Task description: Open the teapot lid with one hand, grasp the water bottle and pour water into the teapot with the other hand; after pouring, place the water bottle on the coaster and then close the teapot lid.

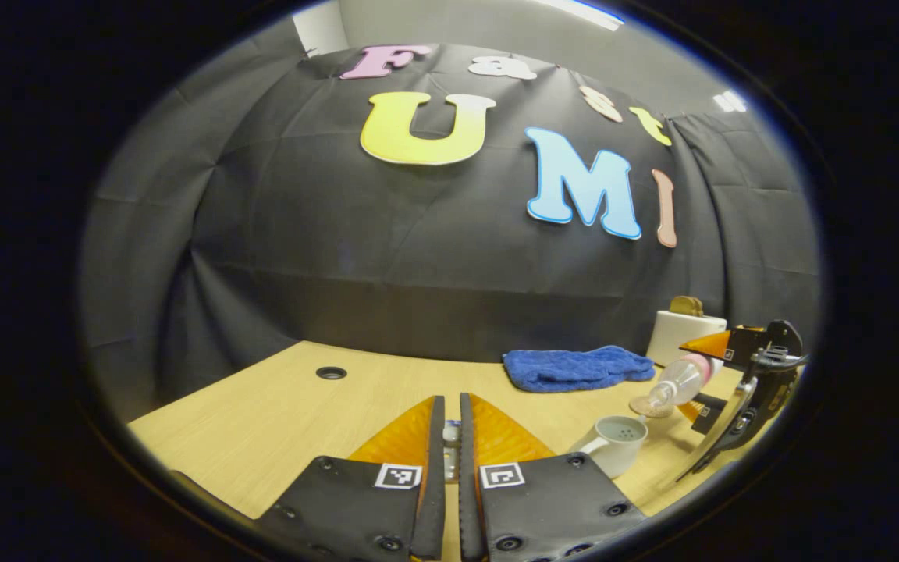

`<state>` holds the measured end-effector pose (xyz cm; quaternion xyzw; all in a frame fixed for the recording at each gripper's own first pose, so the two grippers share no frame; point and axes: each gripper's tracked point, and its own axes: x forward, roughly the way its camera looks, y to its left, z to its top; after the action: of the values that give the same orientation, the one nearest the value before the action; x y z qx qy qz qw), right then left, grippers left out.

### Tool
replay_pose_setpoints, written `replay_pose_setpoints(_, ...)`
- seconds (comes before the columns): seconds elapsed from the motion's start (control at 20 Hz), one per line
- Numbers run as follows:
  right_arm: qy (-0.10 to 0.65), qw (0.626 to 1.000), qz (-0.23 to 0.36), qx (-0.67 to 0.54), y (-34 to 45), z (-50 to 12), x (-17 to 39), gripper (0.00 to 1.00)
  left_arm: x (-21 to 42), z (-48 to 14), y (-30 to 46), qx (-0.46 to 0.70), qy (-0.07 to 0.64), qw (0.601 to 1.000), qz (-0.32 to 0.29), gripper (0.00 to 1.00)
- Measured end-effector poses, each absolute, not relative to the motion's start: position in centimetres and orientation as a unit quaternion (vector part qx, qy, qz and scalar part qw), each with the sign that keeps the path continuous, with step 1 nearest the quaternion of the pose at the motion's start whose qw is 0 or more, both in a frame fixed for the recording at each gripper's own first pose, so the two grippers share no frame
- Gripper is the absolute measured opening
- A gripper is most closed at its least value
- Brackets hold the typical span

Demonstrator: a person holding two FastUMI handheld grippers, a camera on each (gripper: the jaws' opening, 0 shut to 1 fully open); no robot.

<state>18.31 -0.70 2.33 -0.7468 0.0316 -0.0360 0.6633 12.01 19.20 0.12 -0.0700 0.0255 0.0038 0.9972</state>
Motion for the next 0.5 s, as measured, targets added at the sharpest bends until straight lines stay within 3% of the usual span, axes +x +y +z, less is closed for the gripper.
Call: replay_pose_setpoints(0.5, 0.009, 0.583, -0.018, -0.812, 0.29, 3.21, 18.92, 0.76, 12.26, -0.31, 19.17, -0.069, 0.032, 0.997, 0.004, 0.14)
